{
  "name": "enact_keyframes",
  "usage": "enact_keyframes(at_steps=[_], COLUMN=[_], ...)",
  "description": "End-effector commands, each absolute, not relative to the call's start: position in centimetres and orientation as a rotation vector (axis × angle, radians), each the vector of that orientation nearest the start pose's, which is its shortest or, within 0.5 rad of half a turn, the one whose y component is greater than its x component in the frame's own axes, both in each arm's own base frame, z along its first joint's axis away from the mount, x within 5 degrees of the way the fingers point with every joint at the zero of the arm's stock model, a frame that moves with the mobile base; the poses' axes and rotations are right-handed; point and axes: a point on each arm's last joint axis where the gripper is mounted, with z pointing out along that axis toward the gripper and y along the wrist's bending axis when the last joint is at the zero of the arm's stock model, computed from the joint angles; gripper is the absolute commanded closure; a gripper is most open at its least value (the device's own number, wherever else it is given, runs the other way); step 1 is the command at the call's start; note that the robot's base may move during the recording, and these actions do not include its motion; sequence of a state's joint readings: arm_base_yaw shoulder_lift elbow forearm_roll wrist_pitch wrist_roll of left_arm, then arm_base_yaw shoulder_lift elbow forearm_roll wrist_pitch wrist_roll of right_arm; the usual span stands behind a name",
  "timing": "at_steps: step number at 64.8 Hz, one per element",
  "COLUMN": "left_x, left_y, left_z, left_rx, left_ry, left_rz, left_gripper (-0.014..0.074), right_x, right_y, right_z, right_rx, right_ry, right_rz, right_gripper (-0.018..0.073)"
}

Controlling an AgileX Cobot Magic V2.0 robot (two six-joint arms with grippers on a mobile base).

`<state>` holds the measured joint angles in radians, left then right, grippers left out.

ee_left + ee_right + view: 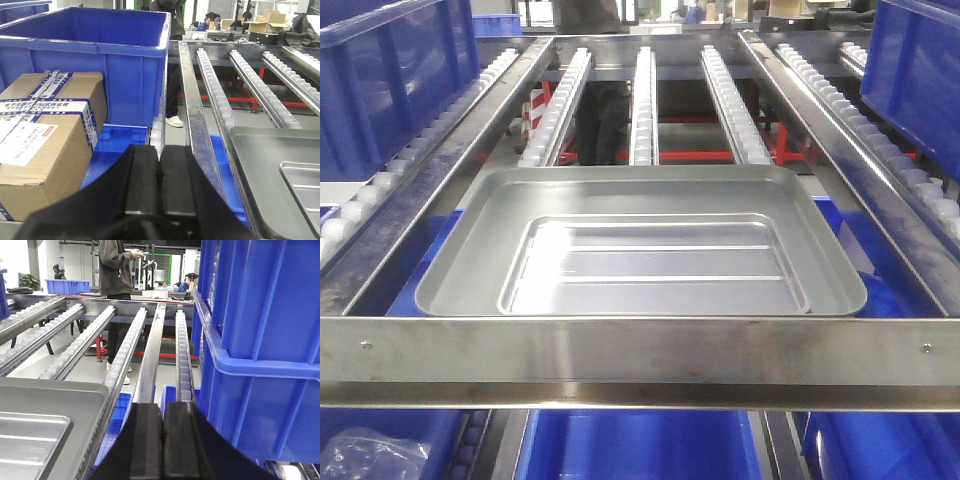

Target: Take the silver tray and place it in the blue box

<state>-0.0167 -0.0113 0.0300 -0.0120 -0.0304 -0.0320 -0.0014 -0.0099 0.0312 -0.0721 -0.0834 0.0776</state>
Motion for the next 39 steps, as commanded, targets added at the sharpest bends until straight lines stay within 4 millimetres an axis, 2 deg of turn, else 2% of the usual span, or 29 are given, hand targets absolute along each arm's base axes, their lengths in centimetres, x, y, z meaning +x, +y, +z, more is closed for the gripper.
enact_keyframes(at_steps=[1, 39], left_x=[5.38, 5.38], left_y=[-0.07, -0.07], left_z=[21.57, 21.57], left_rx=[-0.028, -0.028], left_ry=[1.372, 1.372], left_rz=[-0.06, -0.06], left_gripper=[0.0692, 0.0691], right_x=[5.26, 5.26], right_y=[0.08, 0.08], right_z=[21.91, 21.91], right_rx=[-0.006, -0.006], right_ry=[1.313, 1.313], right_rz=[0.003, 0.003], right_gripper=[0.051, 0.051])
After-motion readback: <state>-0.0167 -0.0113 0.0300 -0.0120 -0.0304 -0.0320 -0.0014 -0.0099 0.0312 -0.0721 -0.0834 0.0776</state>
